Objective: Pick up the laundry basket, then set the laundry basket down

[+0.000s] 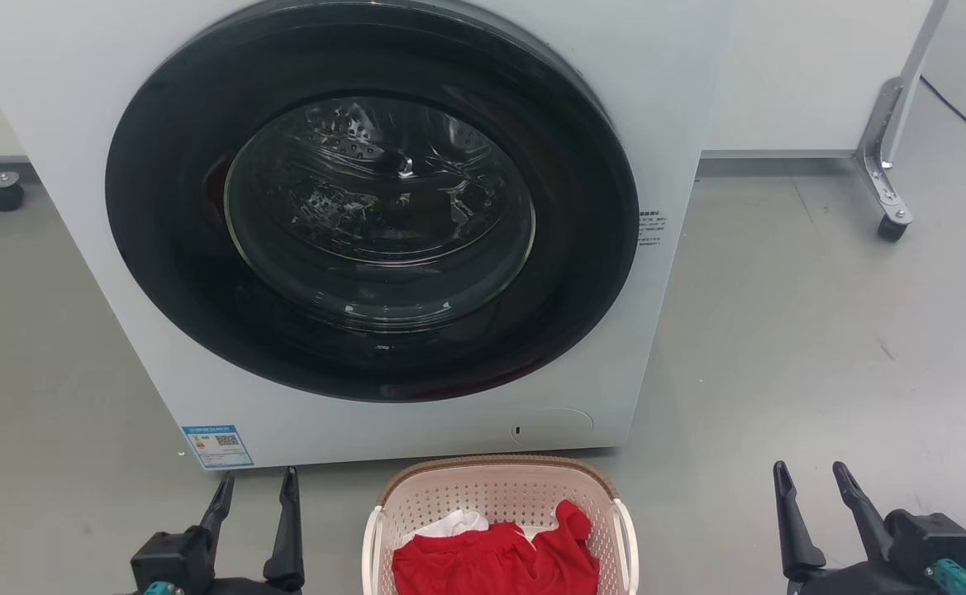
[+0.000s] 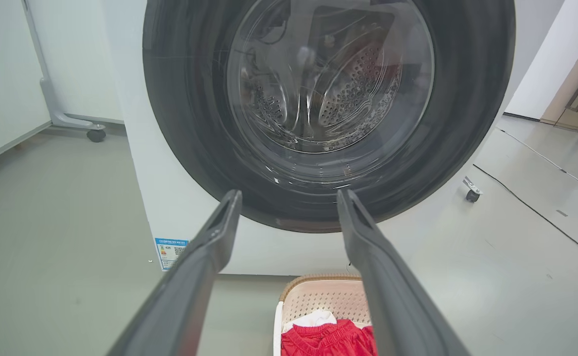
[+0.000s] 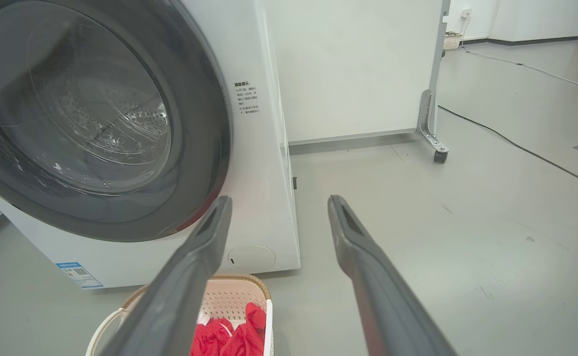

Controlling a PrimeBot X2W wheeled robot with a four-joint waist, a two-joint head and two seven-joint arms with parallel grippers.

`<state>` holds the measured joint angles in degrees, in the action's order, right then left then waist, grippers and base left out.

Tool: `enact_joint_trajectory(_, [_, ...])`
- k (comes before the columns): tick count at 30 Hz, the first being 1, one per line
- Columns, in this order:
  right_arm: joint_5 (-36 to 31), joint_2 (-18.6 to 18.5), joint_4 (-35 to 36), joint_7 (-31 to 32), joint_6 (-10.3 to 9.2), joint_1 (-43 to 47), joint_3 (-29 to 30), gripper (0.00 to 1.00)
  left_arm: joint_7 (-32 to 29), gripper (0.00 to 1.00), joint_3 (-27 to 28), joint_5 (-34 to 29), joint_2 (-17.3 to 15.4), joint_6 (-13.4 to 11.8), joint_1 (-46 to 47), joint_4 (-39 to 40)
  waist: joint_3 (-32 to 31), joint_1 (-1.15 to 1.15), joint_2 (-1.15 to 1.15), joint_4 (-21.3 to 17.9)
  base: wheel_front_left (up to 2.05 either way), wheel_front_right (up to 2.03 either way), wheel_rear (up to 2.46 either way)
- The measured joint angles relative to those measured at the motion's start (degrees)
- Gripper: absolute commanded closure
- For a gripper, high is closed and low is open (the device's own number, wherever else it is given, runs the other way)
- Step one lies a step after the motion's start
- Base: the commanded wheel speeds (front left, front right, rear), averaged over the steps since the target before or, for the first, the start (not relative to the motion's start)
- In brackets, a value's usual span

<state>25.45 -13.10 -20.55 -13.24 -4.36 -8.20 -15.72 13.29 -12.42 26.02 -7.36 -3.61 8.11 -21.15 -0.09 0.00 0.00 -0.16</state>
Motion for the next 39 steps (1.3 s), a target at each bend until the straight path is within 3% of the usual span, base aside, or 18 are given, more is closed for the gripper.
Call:
enact_joint_trajectory(8, [-4.25,-0.48,-0.37,-1.04,-0.75,-0.65,-1.18,0.00,1.04,0.00,-0.30,-4.48,0.01,-0.60,0.05,-0.78,-0.04,0.00,0.00,0.01,0.00,0.00,0.00])
enact_joint_trajectory(39, [-4.08,0.45,-0.88,-1.04,-1.13,-0.35,1.26,0.00,1.04,0.00,1.26,-5.08,1.02,-0.92,0.04,-3.61,0.03,0.00,0.00,0.11,0.00,0.00,0.00])
